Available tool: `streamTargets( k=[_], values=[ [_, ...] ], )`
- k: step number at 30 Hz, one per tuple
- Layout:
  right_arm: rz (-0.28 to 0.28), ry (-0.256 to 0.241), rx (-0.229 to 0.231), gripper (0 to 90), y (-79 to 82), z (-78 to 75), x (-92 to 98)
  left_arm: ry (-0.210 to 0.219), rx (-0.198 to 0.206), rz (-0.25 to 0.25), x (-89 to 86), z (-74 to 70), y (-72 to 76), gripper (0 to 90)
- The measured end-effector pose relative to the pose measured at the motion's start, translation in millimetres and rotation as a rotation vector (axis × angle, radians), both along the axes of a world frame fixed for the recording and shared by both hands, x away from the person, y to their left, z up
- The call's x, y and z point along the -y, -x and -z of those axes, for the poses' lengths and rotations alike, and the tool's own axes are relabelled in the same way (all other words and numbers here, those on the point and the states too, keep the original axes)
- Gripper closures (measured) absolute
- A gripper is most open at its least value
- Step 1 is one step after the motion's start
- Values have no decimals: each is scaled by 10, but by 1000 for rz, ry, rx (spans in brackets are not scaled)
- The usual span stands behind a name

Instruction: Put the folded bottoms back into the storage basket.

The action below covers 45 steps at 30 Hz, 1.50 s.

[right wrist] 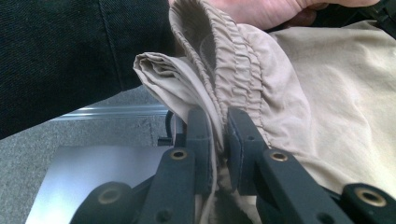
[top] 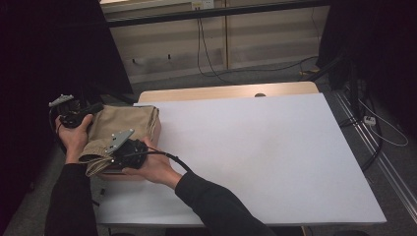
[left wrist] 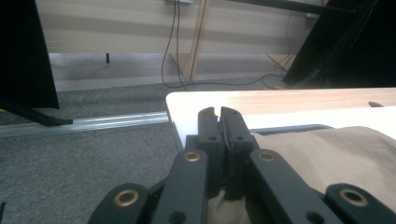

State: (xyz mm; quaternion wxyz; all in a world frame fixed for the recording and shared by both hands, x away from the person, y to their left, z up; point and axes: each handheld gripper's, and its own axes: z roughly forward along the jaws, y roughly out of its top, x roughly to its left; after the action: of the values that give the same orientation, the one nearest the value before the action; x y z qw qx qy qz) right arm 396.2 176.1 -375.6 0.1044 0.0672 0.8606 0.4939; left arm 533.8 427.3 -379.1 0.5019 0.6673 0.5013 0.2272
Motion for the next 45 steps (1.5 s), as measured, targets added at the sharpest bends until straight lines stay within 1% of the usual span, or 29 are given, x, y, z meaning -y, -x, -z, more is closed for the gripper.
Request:
streamTargets(
  k=[1, 4, 6, 7, 8, 10, 11, 13, 14, 16, 21, 22, 26, 27, 28, 30, 33, 35, 36, 38, 41, 42, 45],
  values=[
    [2, 1, -1, 803, -2, 5, -3, -1, 1, 9, -1, 10, -12, 883],
    [6, -1, -6, 802, -16, 17, -6, 3, 3, 3, -1, 20, -26, 883],
    [5, -3, -10, 803, -25, 26, -10, -5, -2, 4, -10, 25, -23, 883],
    [5, -3, -10, 803, -25, 26, -10, 2, -3, 1, -6, 34, -27, 883],
    [4, -4, -11, 803, -28, 30, -11, -9, -7, 3, -9, 37, -29, 883],
    [5, -4, -13, 803, -28, 40, -18, -17, -8, -4, -18, 46, -35, 883],
    [4, -5, -14, 803, -31, 45, -21, -10, -12, -7, -20, 51, -38, 883],
    [6, -9, -20, 803, -37, 56, -27, -11, -16, -6, -21, 60, -48, 882],
    [6, -9, -20, 802, -40, 62, -29, -23, -22, 1, -25, 62, -53, 883],
    [4, -11, -26, 802, -52, 71, -25, -15, -17, 0, -6, 74, -72, 883],
    [8, -12, -36, 802, -85, 95, -26, -20, -27, 0, 0, 86, -107, 883],
    [8, -12, -36, 801, -90, 103, -28, -30, -30, 2, -6, 86, -113, 883],
    [11, -15, -39, 802, -103, 137, -45, -31, -33, 10, -15, 91, -124, 882],
    [11, -15, -39, 802, -103, 137, -45, -7, -32, 7, -8, 86, -121, 882],
    [14, -16, -44, 802, -105, 144, -46, 3, -25, 20, -10, 77, -118, 882],
    [10, -16, -46, 802, -115, 150, -43, -15, -21, 19, 9, 59, -124, 882],
    [15, -19, -46, 800, -122, 156, -48, -5, -24, 15, -2, 60, -146, 882],
    [21, -18, -51, 798, -129, 166, -58, -18, -33, 20, -12, 61, -161, 882],
    [21, -14, -52, 797, -132, 174, -63, -6, -31, 17, -9, 64, -166, 881],
    [22, -8, -57, 795, -141, 192, -68, -20, -33, 17, -4, 61, -174, 881],
    [26, -7, -66, 794, -159, 208, -69, -11, -38, 18, 4, 67, -189, 881],
    [32, -10, -70, 794, -166, 213, -70, -16, -39, 19, 3, 72, -193, 881],
    [44, -7, -75, 792, -178, 238, -96, -4, -45, 23, -7, 83, -194, 881]
  ],
)
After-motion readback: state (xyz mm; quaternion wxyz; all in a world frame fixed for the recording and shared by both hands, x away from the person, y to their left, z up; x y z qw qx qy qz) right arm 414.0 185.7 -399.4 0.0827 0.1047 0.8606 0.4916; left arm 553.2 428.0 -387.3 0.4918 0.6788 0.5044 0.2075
